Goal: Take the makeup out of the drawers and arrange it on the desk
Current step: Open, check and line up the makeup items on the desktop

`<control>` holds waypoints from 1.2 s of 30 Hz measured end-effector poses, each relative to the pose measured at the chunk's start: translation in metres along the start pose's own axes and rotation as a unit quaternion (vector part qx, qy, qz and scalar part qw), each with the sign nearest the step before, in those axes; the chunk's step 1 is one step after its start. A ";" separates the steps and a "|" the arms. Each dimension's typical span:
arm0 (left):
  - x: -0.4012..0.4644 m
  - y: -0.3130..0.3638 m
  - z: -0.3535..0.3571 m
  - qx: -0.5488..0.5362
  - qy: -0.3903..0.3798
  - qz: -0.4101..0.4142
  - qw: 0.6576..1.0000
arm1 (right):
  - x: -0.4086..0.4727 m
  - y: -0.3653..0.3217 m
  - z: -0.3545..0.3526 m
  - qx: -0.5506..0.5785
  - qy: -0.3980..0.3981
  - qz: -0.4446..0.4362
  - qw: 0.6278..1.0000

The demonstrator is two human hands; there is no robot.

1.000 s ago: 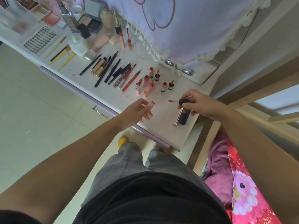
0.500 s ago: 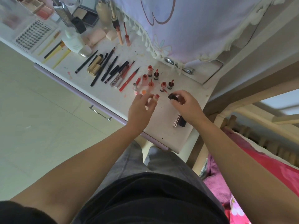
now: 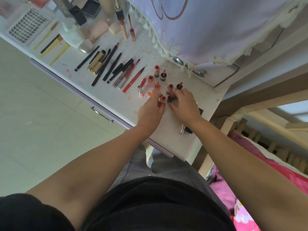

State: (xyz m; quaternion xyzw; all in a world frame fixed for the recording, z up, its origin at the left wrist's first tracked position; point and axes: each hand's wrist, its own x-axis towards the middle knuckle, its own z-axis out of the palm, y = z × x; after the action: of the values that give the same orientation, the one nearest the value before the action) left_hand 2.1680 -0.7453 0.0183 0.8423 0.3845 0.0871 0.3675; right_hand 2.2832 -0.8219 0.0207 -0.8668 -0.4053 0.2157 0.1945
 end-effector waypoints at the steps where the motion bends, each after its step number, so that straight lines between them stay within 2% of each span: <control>1: -0.001 0.000 0.001 -0.002 -0.002 -0.002 1.000 | 0.000 0.000 -0.002 0.003 -0.005 0.000 1.000; 5: -0.013 -0.005 -0.004 -0.029 -0.026 -0.031 0.999 | -0.004 0.013 -0.024 -0.003 -0.026 -0.004 1.000; 8: -0.032 -0.011 -0.007 0.000 -0.064 -0.035 0.997 | -0.007 0.037 -0.053 0.003 -0.010 0.030 0.999; 13: -0.032 0.020 0.016 0.086 -0.134 0.035 0.987 | -0.007 0.054 -0.068 -0.038 -0.088 0.100 0.990; 16: -0.018 0.042 0.033 0.138 -0.179 0.058 0.973 | -0.003 0.048 -0.062 -0.058 -0.086 0.120 0.987; 20: -0.008 0.052 0.042 0.209 -0.193 0.036 0.958 | 0.003 0.039 -0.052 -0.074 -0.081 0.129 0.986; 23: -0.008 0.051 0.037 0.209 -0.184 0.024 0.960 | 0.004 0.030 -0.050 -0.071 -0.079 0.116 0.988; 25: -0.011 0.045 0.027 0.210 -0.148 0.069 0.964 | 0.003 0.024 -0.053 -0.024 -0.078 0.097 0.992; 27: -0.018 0.036 0.011 0.194 -0.095 0.151 0.965 | -0.001 0.017 -0.060 0.040 -0.107 0.077 0.991; 29: -0.023 0.027 -0.005 0.135 -0.078 0.194 0.969 | -0.010 0.011 -0.068 0.128 -0.158 0.075 0.976; 32: -0.029 0.021 -0.026 0.020 -0.133 0.187 0.973 | -0.026 0.004 -0.072 0.236 -0.174 0.060 0.954; 34: -0.029 0.020 -0.036 -0.032 -0.183 0.162 0.969 | -0.034 0.002 -0.071 0.222 -0.149 0.016 0.964; 36: -0.027 0.021 -0.043 -0.040 -0.213 0.147 0.965 | -0.042 -0.001 -0.072 0.215 -0.137 -0.012 0.967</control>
State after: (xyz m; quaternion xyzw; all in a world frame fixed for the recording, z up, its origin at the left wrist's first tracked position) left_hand 2.1428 -0.7500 0.0668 0.8734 0.1654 -0.0257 0.4573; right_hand 2.2968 -0.8659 0.0903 -0.7617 -0.3824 0.4125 0.3215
